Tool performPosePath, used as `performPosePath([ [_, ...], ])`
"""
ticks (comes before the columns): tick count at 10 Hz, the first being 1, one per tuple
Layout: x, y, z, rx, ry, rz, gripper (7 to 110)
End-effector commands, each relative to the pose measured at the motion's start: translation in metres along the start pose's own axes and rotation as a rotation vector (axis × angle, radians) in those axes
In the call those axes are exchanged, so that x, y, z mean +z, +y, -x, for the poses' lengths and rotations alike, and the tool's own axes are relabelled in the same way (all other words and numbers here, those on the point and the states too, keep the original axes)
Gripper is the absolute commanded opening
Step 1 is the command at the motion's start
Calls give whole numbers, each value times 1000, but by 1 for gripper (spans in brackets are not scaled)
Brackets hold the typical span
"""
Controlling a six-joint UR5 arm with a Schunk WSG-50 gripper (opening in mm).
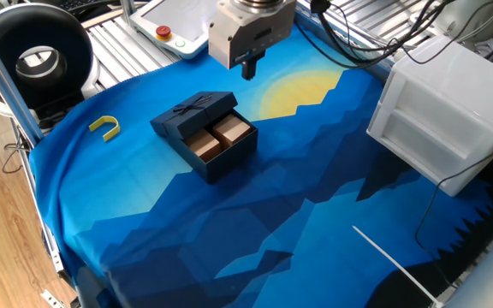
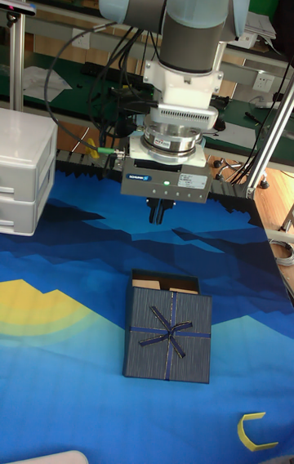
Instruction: Slide the outer casing onto the gift box
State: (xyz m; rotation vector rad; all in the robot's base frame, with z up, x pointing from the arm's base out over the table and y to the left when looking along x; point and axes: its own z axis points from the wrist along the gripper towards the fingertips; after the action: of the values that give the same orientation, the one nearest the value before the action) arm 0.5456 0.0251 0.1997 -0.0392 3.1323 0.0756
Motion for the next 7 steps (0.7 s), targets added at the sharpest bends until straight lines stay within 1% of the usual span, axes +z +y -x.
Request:
performPosePath([
  [1, -1, 8, 0, 31, 1, 37, 7],
  [2, -2, 16, 0, 34, 1, 69, 7],
  [3, 0, 11, -1, 35, 3, 58, 7],
  [4, 1, 10, 1, 36, -3, 58, 7],
  [5, 0, 13, 1, 33, -5, 68, 7],
  [6, 0, 19, 2, 47, -8, 94, 7],
  [7, 0, 20, 5, 40, -19, 92, 7],
])
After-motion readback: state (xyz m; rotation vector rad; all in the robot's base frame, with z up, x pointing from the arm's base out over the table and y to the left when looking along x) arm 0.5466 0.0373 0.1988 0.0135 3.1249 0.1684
